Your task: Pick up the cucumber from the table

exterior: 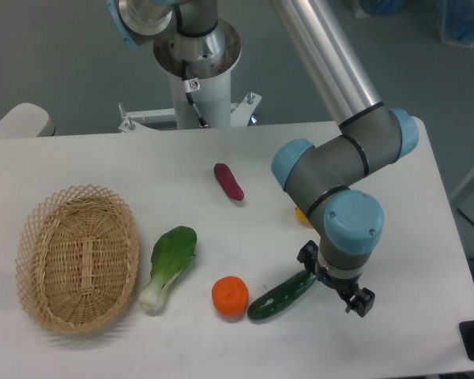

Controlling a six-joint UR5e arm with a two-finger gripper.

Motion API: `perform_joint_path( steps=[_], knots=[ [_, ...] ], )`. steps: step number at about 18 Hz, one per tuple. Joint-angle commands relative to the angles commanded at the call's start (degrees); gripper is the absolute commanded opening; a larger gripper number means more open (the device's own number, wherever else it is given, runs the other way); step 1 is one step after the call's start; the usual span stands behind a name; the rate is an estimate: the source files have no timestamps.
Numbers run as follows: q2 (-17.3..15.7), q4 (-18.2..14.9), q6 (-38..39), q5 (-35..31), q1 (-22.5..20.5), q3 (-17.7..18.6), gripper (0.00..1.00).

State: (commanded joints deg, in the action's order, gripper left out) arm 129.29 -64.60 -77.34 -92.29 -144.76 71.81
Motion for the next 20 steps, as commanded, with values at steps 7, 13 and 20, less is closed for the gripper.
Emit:
perform_joint_path(
  steps=[7, 13, 20],
  knots=[
    [0.1, 0.0, -0.1, 0.0, 0.0, -0.2, 1.0],
    [0.1, 0.0, 0.0, 0.0, 0.0, -0.1, 1.0],
    [-2.5, -1.2, 0.9, 0.4, 0.1, 3.4, 1.0]
  ],
)
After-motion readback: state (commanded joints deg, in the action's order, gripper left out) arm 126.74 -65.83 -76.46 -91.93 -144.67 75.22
